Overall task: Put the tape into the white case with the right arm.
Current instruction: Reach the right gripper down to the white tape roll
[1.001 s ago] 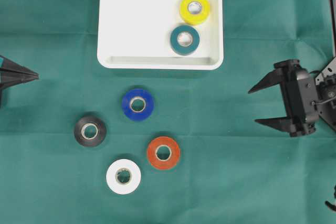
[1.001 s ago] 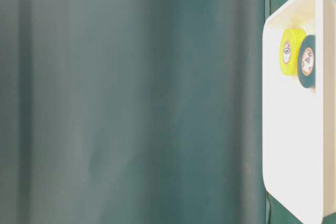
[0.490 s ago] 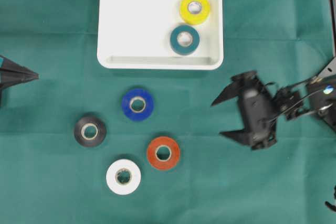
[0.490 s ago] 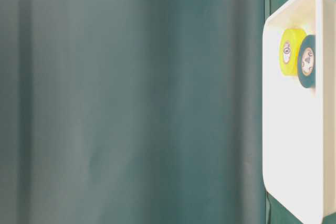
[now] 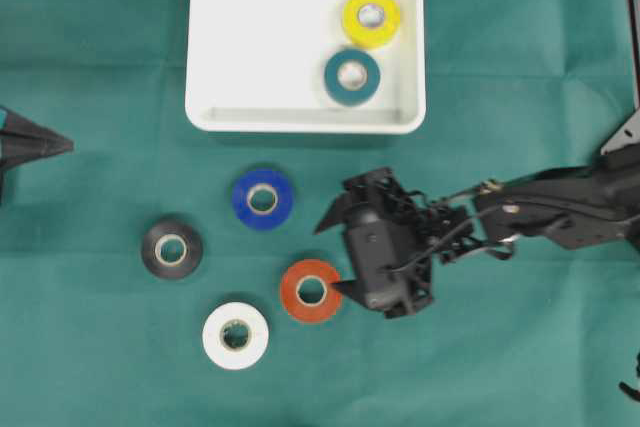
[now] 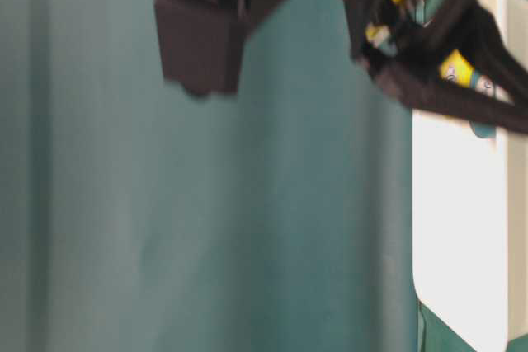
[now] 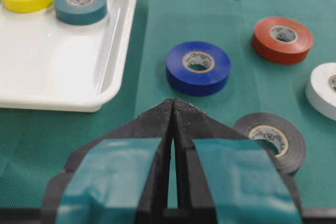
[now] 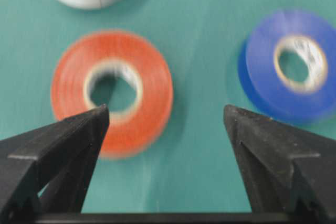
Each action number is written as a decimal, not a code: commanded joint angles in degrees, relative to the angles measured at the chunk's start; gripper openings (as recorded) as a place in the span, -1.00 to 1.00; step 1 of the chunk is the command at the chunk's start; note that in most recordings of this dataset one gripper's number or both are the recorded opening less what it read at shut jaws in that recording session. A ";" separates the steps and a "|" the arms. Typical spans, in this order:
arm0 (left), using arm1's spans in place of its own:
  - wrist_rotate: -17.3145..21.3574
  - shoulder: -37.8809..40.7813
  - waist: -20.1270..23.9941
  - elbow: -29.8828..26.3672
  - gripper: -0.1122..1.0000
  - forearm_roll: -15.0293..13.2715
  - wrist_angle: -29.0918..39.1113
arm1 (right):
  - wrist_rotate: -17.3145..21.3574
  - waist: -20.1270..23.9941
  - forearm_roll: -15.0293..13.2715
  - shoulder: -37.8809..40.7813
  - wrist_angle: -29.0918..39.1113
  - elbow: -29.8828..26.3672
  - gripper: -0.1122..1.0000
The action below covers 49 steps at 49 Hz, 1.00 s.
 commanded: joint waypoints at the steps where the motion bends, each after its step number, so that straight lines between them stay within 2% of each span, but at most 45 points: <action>1: -0.09 0.44 0.09 -0.62 -0.79 -0.09 -0.53 | 0.09 0.97 -0.09 1.14 0.00 -4.57 0.30; 14: -0.09 0.44 0.09 -0.53 -0.79 -0.09 -0.62 | 0.18 2.90 -0.09 8.35 3.87 -15.56 0.30; 30: -0.18 0.44 0.09 -0.35 -0.79 -0.09 -0.62 | 0.18 3.96 -0.09 15.56 6.68 -26.46 0.30; 39: -0.70 0.44 0.09 -0.26 -0.79 -0.09 -0.70 | 0.26 4.22 -0.09 17.93 8.44 -29.79 0.30; 49: -0.79 0.44 0.09 -0.26 -0.79 -0.09 -0.70 | 0.35 4.22 -0.09 18.98 10.55 -30.67 0.30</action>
